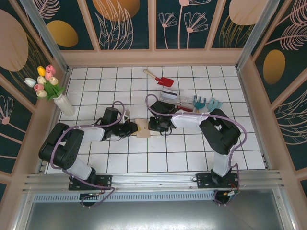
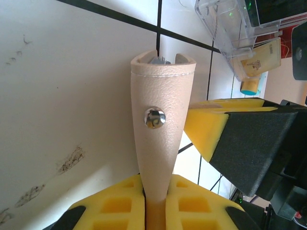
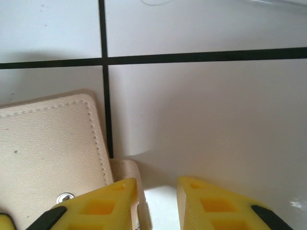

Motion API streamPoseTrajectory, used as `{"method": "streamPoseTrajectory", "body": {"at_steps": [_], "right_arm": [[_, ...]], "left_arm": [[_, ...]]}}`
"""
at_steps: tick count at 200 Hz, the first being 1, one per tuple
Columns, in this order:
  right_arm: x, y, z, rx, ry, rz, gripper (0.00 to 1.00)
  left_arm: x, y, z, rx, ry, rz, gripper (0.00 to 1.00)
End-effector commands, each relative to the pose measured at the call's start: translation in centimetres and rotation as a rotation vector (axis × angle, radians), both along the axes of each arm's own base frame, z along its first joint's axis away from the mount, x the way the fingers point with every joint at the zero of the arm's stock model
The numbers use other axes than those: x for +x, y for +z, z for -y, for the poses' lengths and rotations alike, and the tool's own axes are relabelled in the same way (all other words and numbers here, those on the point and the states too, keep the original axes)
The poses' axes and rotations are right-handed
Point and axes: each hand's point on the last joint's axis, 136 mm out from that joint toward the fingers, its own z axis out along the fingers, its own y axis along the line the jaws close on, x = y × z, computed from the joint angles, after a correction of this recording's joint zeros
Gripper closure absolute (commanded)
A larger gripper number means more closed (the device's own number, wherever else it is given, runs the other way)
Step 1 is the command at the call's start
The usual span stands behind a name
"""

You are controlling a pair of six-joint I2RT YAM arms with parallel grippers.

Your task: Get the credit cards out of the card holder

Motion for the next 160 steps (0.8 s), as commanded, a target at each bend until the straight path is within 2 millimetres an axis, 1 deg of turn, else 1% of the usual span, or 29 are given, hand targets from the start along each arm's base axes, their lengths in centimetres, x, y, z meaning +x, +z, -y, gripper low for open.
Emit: {"method": "streamPoseTrajectory", "body": {"at_steps": [1,8,23,39,45,66,87,102,113,132,143,160], "right_arm": [[0.4,0.7,-0.8,0.039,0.024,0.026,0.75],[0.4,0.8,-0.8,0.041,0.024,0.032,0.76],[0.6,1.3,-0.7,0.041,0.021,0.05,0.83],[0.8,1.9,-0.2,0.022,0.013,0.073,0.96],[0.9,2.2,-0.1,0.017,0.016,0.084,0.98],[0.8,3.5,0.1,-0.001,0.034,0.114,1.0],[0.7,5.6,0.0,0.003,0.065,0.148,1.0],[0.5,7.2,-0.4,0.015,0.08,0.173,1.0],[0.2,8.0,-1.0,0.028,0.092,0.183,0.99],[-0.7,9.0,-2.6,0.054,0.139,0.187,1.0],[-1.1,9.2,-3.5,0.054,0.158,0.191,1.0],[-1.6,9.4,-4.7,0.058,0.163,0.182,1.0]], "left_arm": [[0.3,-0.3,-0.6,0.04,0.014,-0.006,0.79],[0.3,-0.2,-0.6,0.044,0.017,-0.003,0.76],[0.6,0.1,-0.8,0.057,0.027,0.007,0.7],[1.0,1.2,-0.8,0.045,0.046,0.035,0.6],[1.2,1.7,-0.9,0.042,0.056,0.047,0.56],[1.7,2.4,-1.7,0.081,0.103,0.069,0.44],[1.9,2.8,-2.7,0.117,0.166,0.077,0.32],[2.2,3.2,-3.4,0.123,0.23,0.083,0.18],[2.5,3.9,-3.9,0.103,0.282,0.11,0.1],[3.0,4.9,-4.6,0.063,0.371,0.151,0.05],[3.2,5.3,-5.4,0.049,0.435,0.158,0.02],[3.1,5.8,-6.3,0.006,0.519,0.165,0.01]]}}
